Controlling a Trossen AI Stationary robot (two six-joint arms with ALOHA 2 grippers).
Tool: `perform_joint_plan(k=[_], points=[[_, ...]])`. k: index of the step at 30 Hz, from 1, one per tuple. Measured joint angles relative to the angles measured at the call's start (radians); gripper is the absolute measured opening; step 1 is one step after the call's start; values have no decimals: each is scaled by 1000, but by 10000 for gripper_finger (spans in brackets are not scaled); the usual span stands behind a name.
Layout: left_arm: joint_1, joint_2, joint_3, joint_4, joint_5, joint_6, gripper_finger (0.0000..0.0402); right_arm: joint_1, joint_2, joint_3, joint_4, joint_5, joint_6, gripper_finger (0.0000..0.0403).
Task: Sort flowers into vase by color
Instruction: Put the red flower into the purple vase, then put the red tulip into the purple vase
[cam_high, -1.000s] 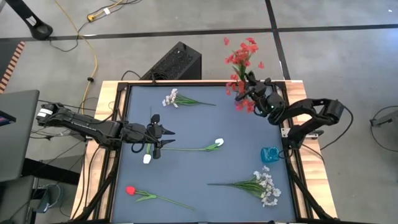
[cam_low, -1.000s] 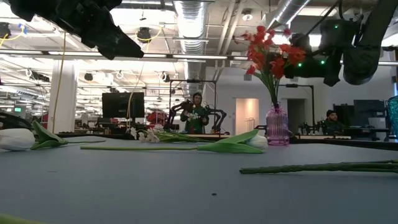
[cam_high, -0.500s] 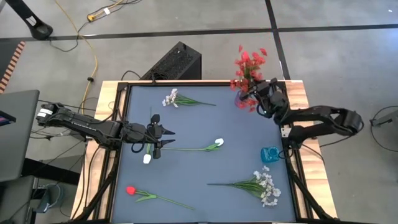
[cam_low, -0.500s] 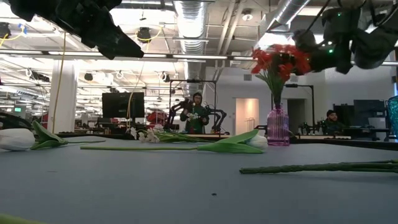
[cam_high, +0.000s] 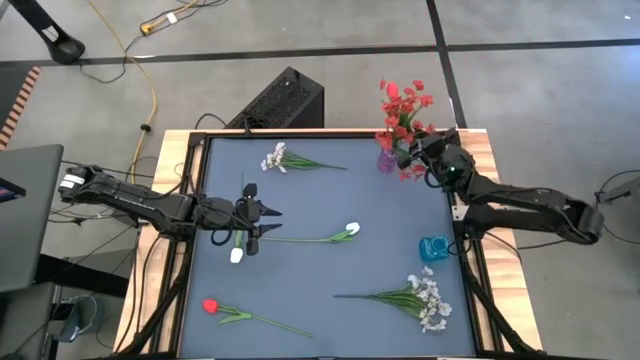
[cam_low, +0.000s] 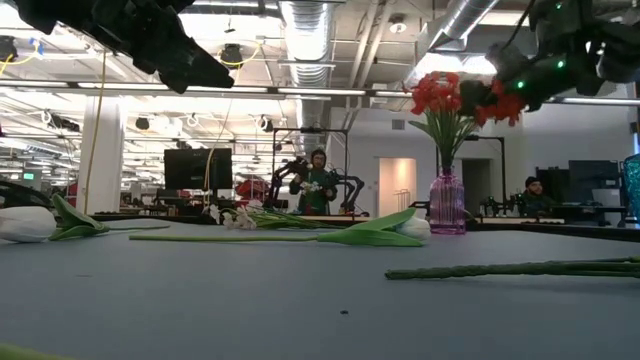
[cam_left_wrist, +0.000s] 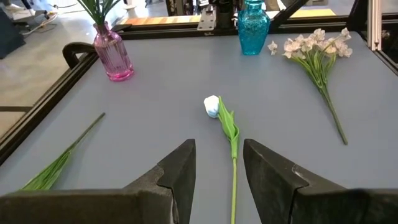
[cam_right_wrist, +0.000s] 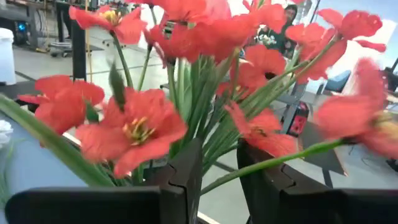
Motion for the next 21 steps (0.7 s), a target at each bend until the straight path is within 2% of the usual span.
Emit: perform_joint_plan(k=[6, 11, 15, 21], points=[[0, 0, 0, 0, 0, 0, 125, -2, -47, 96, -121, -22, 20, 128], [0, 0, 0, 0, 0, -4, 125, -2, -43, 228, -232, -24, 19, 142], [-1, 0, 0, -1, 8, -11, 125, -2, -43, 336, -340, -24, 17, 177], [-1, 0, 0, -9, 8, -16, 125, 3, -55, 456, -414, -25, 31, 243]])
